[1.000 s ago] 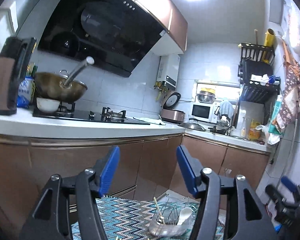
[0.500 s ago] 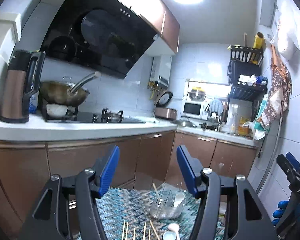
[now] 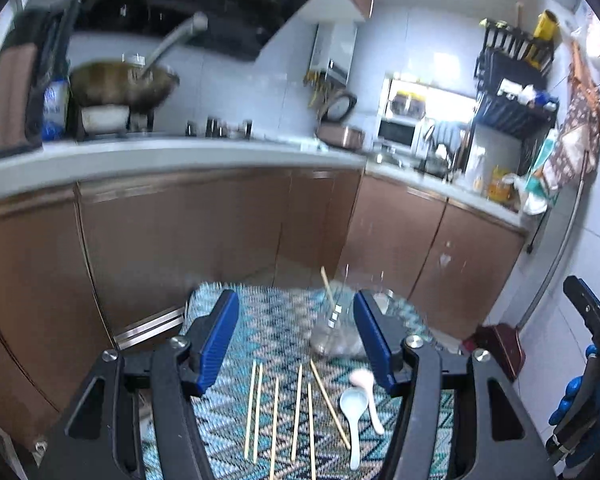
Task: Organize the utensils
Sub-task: 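Open both grippers and withdraw them from the wire basket, then grasp another bamboo chopstick with the left gripper while the right gripper grasps a white spoon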
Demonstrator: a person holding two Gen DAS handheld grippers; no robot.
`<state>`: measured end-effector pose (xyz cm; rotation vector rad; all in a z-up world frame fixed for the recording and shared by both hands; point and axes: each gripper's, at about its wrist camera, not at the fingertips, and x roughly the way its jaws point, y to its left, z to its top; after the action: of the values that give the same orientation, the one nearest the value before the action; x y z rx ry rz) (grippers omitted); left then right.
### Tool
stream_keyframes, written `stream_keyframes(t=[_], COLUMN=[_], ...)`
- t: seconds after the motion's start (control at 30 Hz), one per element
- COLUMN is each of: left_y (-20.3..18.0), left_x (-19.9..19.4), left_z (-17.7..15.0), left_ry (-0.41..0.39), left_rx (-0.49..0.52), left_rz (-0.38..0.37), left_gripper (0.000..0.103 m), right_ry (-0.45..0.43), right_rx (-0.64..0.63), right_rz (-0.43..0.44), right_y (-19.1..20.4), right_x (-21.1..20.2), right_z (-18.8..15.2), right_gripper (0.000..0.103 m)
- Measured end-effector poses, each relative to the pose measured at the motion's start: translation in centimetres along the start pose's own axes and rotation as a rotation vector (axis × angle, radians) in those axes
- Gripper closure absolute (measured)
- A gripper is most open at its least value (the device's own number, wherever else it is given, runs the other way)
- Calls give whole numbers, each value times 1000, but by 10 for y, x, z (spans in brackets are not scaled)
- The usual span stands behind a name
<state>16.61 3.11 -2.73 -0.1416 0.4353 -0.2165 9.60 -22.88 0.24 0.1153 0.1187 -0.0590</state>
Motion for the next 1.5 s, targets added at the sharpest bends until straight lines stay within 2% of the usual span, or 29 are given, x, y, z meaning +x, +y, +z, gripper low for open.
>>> stream_keyframes(t=[0.17, 0.33, 0.47, 0.53, 0.6, 0.73, 0.83, 0.97, 1.13, 1.3, 1.5], left_y=[9, 22, 33, 37, 40, 43, 44, 41, 41, 44, 42], left_x=[32, 73, 109, 124, 140, 175, 196, 216, 236, 248, 260], left_z=[-14, -32, -48, -54, -62, -81, -94, -105, -109, -111, -117], left_ry=[80, 200, 309, 357, 407, 506, 560, 594, 619, 636, 642], left_rx=[-29, -58, -86, -95, -99, -93, -92, -55, -18, 1, 36], left_rz=[3, -12, -30, -47, -64, -79, -95, -95, -92, -97, -112], left_gripper=[45, 46, 46, 48, 56, 60, 65, 69, 73, 73, 75], right_ry=[93, 208, 321, 364, 409, 478, 548, 651, 768, 835, 864], right_rx=[43, 89, 120, 125, 131, 144, 159, 181, 131, 39, -5], right_rz=[14, 48, 91, 102, 122, 149, 186, 294, 438, 497, 539], right_y=[-15, -27, -31, -31, -31, -31, -30, -22, -1, 13, 22], right_x=[26, 57, 85, 97, 109, 129, 147, 170, 196, 220, 240], right_z=[-20, -47, -71, -83, -96, -118, -137, -164, -198, -218, -232], right_gripper=[0, 1, 14, 16, 21, 24, 31, 48, 63, 67, 74])
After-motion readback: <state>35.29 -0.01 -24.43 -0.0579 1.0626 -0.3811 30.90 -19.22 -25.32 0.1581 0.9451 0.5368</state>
